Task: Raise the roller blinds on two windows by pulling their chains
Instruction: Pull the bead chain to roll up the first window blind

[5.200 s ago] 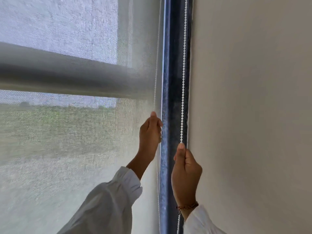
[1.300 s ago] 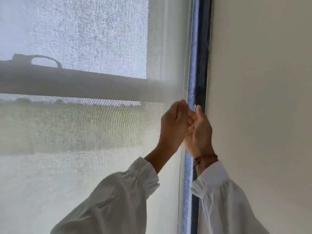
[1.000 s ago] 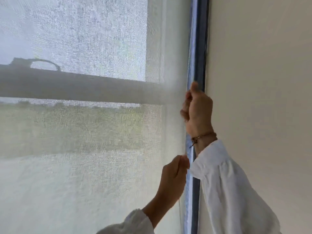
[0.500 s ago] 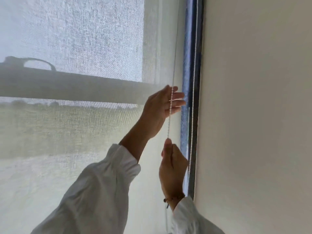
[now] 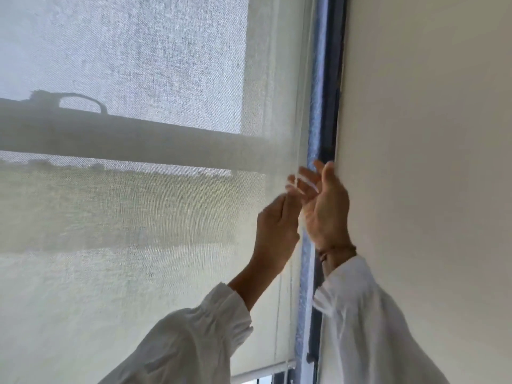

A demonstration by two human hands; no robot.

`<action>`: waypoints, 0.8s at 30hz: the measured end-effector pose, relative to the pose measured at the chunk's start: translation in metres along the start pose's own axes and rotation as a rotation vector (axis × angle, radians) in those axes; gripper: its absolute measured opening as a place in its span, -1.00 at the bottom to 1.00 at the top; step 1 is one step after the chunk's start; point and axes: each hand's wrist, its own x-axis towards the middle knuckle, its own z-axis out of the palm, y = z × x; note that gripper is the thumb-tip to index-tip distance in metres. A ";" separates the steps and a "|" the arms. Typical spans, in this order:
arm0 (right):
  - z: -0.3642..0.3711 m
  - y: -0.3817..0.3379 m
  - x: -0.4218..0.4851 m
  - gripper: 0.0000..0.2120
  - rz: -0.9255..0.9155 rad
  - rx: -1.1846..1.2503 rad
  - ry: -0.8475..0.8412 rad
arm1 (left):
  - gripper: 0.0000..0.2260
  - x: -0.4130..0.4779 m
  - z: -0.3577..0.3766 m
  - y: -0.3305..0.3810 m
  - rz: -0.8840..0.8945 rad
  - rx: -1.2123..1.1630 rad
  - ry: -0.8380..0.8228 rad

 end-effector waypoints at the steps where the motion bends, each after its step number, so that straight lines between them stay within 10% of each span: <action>1: 0.006 -0.012 0.006 -0.73 -0.001 0.015 -0.023 | -0.58 -0.007 -0.004 -0.007 -0.027 0.000 -0.014; 24: 0.060 -0.064 -0.009 -0.65 -0.359 -0.184 0.117 | -0.52 0.000 -0.017 0.007 -0.216 -0.172 -0.249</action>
